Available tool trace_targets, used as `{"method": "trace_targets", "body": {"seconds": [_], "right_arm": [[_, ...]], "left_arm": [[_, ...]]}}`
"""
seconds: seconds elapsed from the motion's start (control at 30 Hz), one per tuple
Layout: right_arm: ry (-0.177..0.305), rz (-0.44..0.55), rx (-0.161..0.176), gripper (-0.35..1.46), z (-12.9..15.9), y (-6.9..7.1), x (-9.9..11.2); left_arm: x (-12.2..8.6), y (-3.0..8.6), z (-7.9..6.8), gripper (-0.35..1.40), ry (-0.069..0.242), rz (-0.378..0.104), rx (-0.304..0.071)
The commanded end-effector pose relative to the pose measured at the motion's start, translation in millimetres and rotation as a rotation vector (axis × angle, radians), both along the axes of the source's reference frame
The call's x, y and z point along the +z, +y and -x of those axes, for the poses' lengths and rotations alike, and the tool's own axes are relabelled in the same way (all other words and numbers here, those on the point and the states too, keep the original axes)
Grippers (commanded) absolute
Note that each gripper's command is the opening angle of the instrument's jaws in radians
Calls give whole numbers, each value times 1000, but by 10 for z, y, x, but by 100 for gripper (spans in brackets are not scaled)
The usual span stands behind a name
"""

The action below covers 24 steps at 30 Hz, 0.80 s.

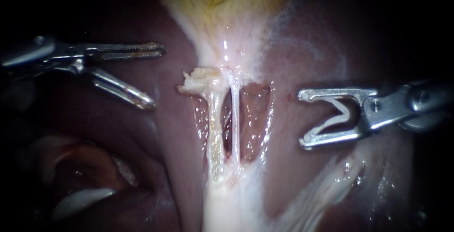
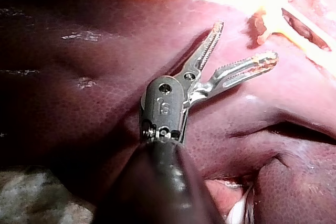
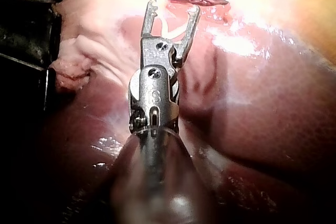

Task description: Grabbing gallbladder

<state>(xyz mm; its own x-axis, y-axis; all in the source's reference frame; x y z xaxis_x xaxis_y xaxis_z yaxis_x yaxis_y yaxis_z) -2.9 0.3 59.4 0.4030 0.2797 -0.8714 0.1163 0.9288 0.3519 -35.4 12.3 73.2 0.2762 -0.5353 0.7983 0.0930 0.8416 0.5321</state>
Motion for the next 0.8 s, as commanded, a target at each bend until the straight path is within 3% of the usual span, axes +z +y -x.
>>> {"method": "trace_targets", "body": {"seconds": [0.03, 0.33, 0.8], "right_arm": [[0, 0, 0, 44, 0, 0, 0], [0, 0, 0, 44, 0, 0, 0], [0, 0, 0, 44, 0, 0, 0]], "left_arm": [[1, -1, 3, 74, -4, -1, 6], [2, -9, 25, 61, -11, -19, 9], [5, -3, 52, 46, -7, -49, -7]]}}
